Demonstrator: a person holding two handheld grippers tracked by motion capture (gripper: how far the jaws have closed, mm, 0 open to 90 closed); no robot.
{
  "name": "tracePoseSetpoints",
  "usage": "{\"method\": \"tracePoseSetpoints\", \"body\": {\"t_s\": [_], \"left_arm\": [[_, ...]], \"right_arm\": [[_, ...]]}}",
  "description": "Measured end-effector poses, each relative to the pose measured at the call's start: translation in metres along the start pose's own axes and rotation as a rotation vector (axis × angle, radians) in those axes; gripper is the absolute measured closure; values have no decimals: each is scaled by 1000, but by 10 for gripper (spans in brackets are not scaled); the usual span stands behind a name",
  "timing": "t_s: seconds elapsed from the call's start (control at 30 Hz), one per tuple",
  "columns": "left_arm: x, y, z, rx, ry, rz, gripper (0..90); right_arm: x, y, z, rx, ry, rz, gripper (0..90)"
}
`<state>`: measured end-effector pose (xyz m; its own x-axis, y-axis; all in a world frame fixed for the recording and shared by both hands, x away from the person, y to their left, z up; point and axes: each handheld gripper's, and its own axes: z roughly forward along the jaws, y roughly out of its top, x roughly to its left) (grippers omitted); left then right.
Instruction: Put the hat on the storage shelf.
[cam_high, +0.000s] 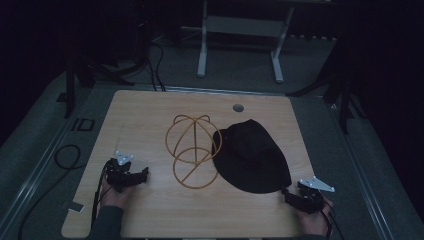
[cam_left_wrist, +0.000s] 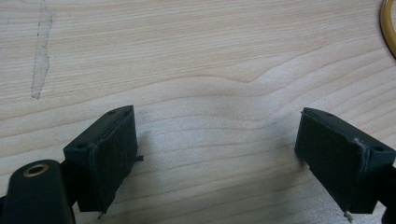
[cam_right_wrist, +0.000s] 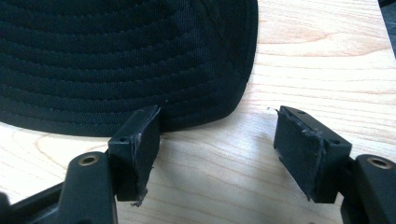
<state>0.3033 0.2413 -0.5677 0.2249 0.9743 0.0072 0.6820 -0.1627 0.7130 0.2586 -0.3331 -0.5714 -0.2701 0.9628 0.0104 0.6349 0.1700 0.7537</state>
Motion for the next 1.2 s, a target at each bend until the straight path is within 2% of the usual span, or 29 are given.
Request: {"method": "tracePoseSetpoints", "body": {"t_s": [0.37,0.53,0.63,0.7,0.73,0.83,0.97,1.2], "left_arm": [[0,0,0,0,1,-2,133],[0,0,0,0,1,-1,133],[0,0,0,0,1,-1,134],[0,0,0,0,1,-1,134],[0,0,0,0,1,-1,134],[0,0,0,0,1,-1,134],[0,0,0,0,1,-1,134],[0,0,0,1,1,-1,134]], "right_arm": [[0,0,0,2,4,0,305],[-1,4,0,35,13,-12,326],[-2,5,-3,62,45,-39,320],[-2,6,-4,78,57,-55,350],[-1,9,-6,99,76,-75,412],[2,12,-8,119,67,-109,426],[6,17,-12,109,76,-127,429],[8,29,-17,91,77,-128,420]]}}
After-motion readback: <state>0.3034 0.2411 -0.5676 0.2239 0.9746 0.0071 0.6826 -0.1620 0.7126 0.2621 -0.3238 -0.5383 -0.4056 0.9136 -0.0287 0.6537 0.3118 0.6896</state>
